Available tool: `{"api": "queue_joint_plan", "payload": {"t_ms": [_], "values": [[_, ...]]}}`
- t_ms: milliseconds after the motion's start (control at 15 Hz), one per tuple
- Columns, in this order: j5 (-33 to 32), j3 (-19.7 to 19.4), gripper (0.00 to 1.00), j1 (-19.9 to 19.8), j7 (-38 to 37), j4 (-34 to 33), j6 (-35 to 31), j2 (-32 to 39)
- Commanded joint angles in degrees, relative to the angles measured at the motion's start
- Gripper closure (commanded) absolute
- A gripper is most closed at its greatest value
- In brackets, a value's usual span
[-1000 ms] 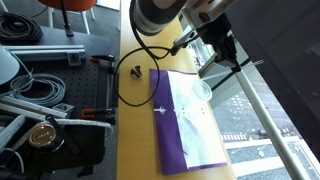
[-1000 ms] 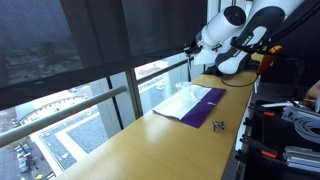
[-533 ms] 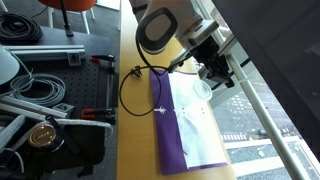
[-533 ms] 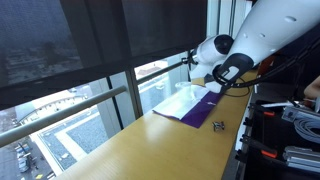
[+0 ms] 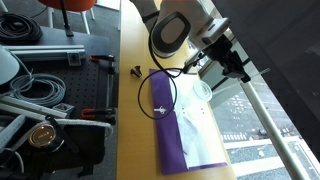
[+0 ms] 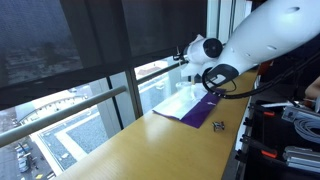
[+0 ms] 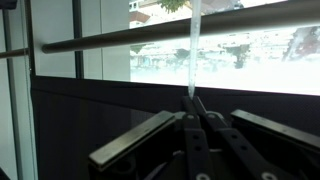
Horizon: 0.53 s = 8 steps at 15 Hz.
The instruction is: Lift the straw from the file and put it in the cup
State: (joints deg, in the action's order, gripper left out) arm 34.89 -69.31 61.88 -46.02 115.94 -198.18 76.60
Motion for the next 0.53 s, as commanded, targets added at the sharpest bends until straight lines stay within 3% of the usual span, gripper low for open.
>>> {"api": "queue_joint_plan", "payload": {"t_ms": [0,467], "values": [[2.4,-2.4,1.0,0.4,-1.3,-2.6,1.0,3.8],[2.7,-3.1,1.0,4.5,-2.2,1.2,1.5,4.3]]}}
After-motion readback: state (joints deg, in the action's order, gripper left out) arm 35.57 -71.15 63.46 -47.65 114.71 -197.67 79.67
